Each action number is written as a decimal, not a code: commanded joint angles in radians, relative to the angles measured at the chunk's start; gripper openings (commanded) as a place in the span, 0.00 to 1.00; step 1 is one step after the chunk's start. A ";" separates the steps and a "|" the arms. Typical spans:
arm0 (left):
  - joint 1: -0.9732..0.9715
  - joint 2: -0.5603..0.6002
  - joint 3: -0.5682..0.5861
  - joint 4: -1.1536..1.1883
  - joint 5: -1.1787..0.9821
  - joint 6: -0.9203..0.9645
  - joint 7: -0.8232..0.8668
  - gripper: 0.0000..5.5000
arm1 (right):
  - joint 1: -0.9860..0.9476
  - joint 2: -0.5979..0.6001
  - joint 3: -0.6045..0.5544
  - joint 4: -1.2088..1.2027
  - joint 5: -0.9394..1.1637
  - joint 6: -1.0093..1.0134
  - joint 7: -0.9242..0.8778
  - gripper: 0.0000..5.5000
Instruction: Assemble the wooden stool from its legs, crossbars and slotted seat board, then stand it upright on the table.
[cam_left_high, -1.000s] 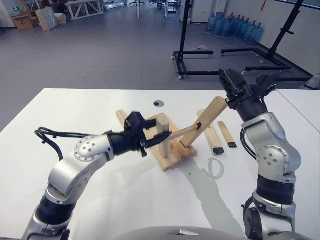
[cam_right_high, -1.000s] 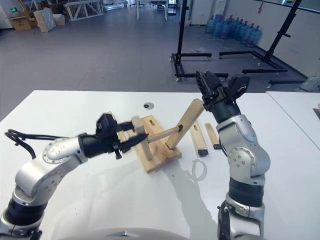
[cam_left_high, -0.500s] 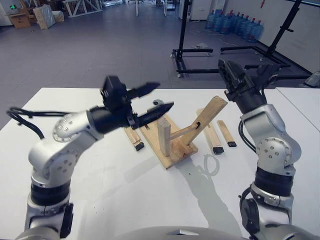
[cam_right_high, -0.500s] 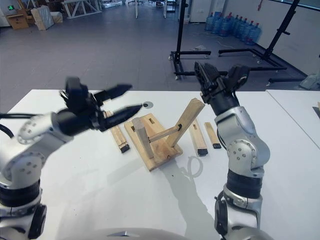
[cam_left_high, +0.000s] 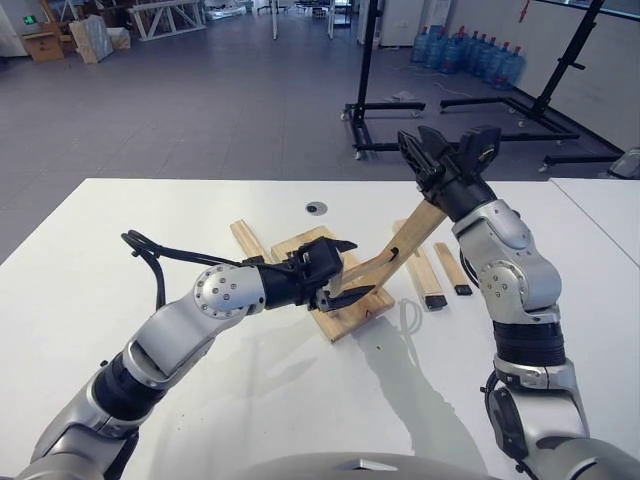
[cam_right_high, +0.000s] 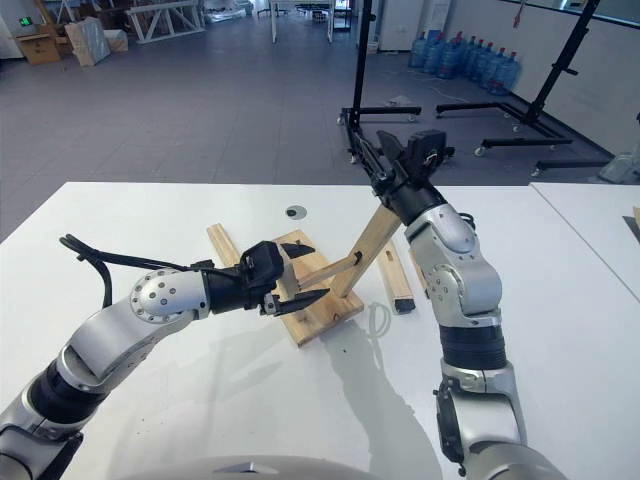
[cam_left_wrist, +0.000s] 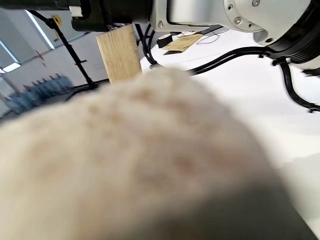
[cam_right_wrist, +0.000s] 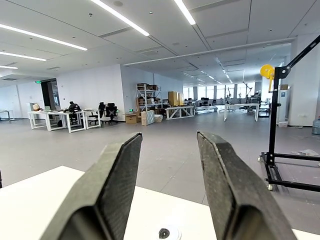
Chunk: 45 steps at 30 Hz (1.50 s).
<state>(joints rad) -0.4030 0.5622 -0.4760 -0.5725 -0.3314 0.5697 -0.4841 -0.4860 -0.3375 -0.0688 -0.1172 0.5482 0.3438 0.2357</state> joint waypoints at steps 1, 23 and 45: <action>0.005 -0.035 -0.012 0.071 0.086 -0.021 0.010 0.62 | 0.165 0.077 0.047 0.130 -0.022 0.126 -0.032 0.37; -0.129 -0.061 0.206 0.210 -0.087 -0.043 -0.053 0.62 | 0.150 0.133 -0.052 -0.222 0.036 0.217 -0.201 0.37; -0.228 -0.176 0.603 0.419 -0.030 -0.099 0.233 0.62 | -0.122 0.192 -0.245 -0.321 0.174 0.224 -0.384 0.37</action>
<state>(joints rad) -0.6056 0.3992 0.0750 -0.1994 -0.3718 0.4646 -0.3002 -0.5840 -0.1271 -0.2891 -0.4538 0.7093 0.5642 -0.1396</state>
